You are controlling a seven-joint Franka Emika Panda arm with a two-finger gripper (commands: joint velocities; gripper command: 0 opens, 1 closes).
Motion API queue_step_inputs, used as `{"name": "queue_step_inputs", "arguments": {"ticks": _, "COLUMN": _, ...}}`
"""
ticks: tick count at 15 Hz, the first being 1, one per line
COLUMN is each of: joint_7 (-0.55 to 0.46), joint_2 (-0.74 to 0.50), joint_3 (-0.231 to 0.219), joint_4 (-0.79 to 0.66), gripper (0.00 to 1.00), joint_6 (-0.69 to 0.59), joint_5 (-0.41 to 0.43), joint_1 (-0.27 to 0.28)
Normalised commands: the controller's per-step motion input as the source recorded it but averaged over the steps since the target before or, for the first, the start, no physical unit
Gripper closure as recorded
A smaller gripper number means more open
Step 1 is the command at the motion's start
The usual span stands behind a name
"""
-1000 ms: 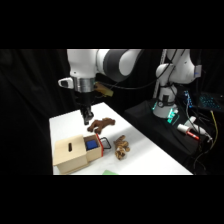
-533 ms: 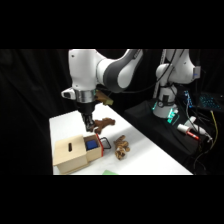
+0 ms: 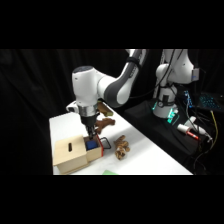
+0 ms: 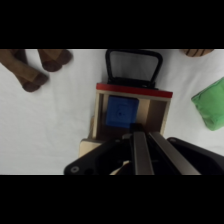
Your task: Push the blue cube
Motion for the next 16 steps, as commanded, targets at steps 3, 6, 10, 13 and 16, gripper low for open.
{"name": "queue_step_inputs", "arguments": {"ticks": 3, "joint_7": 0.01, "joint_2": 0.16, "joint_3": -0.009, "joint_4": 0.08, "gripper": 0.98, "joint_6": 0.22, "joint_5": 0.083, "joint_1": 0.021}}
{"name": "queue_step_inputs", "arguments": {"ticks": 6, "joint_7": -0.01, "joint_2": 0.14, "joint_3": 0.001, "joint_4": 0.11, "gripper": 0.96, "joint_6": 0.18, "joint_5": 0.112, "joint_1": 0.003}}
{"name": "queue_step_inputs", "arguments": {"ticks": 10, "joint_7": -0.05, "joint_2": 0.16, "joint_3": 0.034, "joint_4": 0.17, "gripper": 0.97, "joint_6": 0.14, "joint_5": 0.161, "joint_1": -0.039}}
{"name": "queue_step_inputs", "arguments": {"ticks": 13, "joint_7": -0.06, "joint_2": 0.17, "joint_3": 0.040, "joint_4": 0.19, "gripper": 0.97, "joint_6": 0.12, "joint_5": 0.139, "joint_1": -0.047}}
{"name": "queue_step_inputs", "arguments": {"ticks": 16, "joint_7": -0.08, "joint_2": 0.16, "joint_3": 0.043, "joint_4": 0.18, "gripper": 0.97, "joint_6": 0.10, "joint_5": 0.123, "joint_1": -0.051}}
